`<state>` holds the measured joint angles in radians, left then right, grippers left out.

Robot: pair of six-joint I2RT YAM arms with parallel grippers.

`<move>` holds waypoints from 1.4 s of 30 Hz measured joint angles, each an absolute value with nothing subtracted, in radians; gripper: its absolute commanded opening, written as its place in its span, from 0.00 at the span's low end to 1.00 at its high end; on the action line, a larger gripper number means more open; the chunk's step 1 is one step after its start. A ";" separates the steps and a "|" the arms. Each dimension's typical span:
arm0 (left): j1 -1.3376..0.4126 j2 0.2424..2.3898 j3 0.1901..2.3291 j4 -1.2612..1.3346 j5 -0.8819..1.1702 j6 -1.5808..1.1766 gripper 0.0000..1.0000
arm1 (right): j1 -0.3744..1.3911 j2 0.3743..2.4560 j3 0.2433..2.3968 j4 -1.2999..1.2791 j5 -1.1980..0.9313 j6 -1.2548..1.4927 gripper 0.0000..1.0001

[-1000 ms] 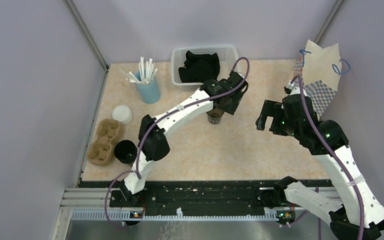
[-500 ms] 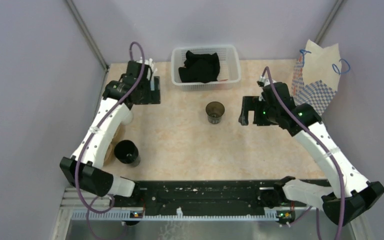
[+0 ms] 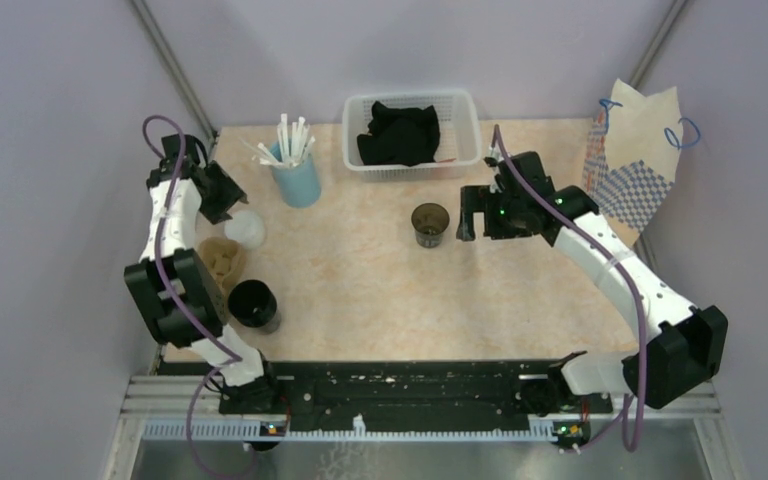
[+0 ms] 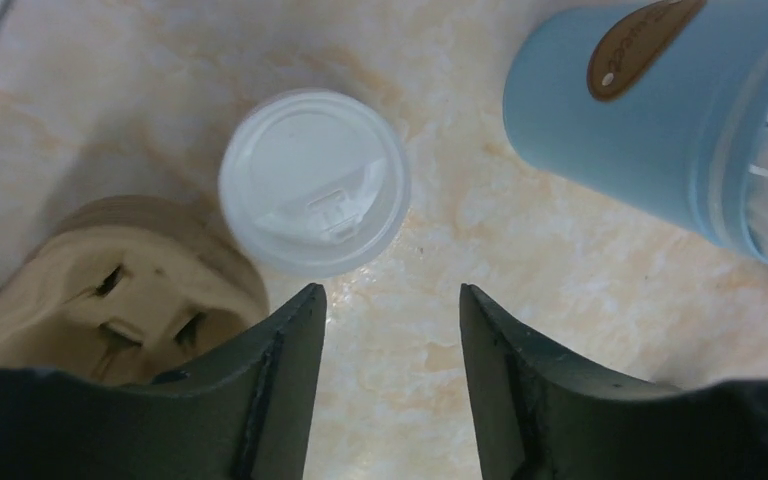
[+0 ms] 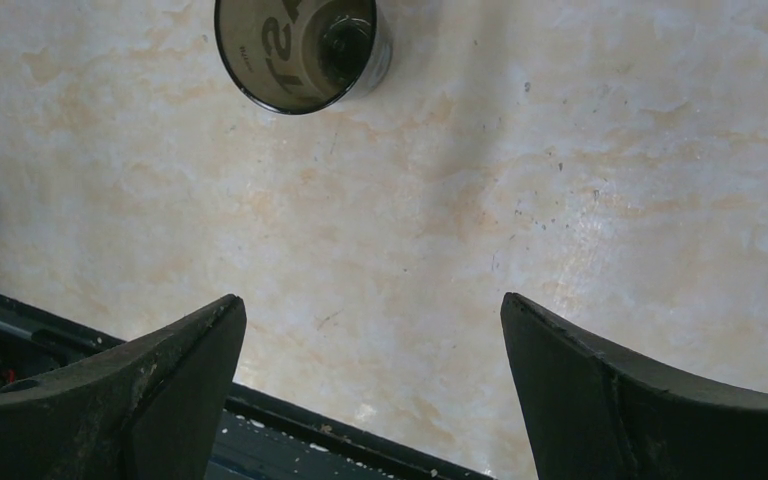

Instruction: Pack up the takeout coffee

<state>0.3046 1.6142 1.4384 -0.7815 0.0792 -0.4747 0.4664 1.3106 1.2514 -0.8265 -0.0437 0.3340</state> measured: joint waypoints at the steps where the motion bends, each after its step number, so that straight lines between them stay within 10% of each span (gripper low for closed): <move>1: 0.308 1.652 1.446 -0.774 0.108 -0.484 0.53 | 0.461 1.312 1.251 -0.825 -0.050 0.331 0.99; 10: 0.301 1.954 1.593 -0.798 0.213 -0.534 0.49 | 0.404 1.312 1.251 -0.794 -0.078 0.311 0.99; 42: 0.245 2.025 1.682 -0.894 0.073 -0.547 0.31 | 0.394 1.312 1.251 -0.792 -0.093 0.288 0.99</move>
